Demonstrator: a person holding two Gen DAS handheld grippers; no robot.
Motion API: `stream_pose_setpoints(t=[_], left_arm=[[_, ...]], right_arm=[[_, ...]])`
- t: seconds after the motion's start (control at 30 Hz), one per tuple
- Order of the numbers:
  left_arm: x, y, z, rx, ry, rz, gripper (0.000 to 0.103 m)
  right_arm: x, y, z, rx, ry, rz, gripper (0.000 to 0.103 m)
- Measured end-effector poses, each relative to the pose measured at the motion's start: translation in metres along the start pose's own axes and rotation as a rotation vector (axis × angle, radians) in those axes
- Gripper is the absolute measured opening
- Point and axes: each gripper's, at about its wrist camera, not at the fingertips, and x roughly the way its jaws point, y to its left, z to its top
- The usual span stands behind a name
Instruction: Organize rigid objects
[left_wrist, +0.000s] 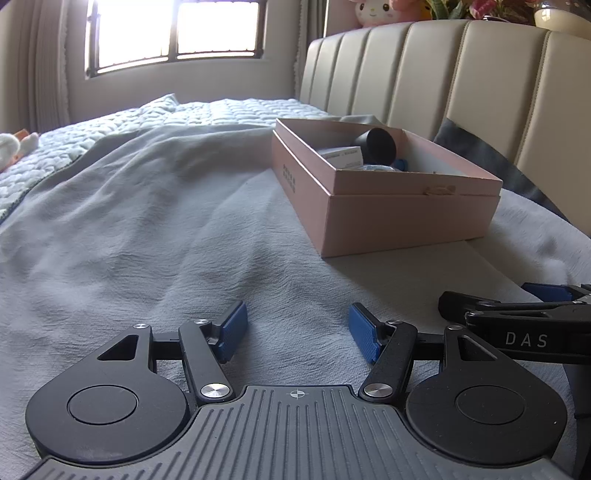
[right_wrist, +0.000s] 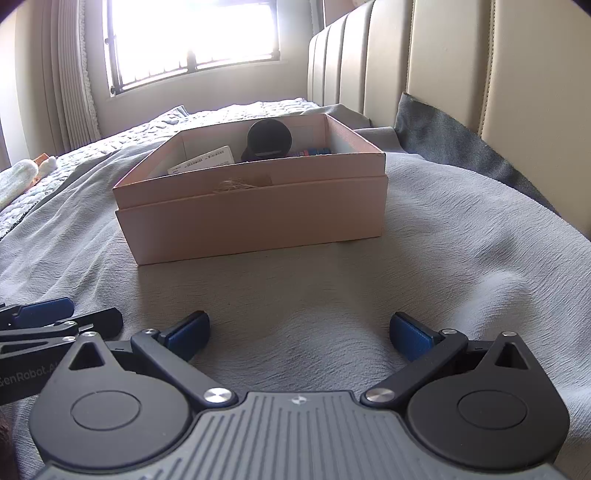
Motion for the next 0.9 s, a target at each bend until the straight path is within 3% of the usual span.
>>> stream_pose_setpoints(t=[0.9], left_arm=[[0.0002,-0.0025,0.0009,-0.002,0.002,0.004,0.067]], right_arm=[[-0.0001,0.0002,-0.0004,0.000,0.000,0.000,0.103]])
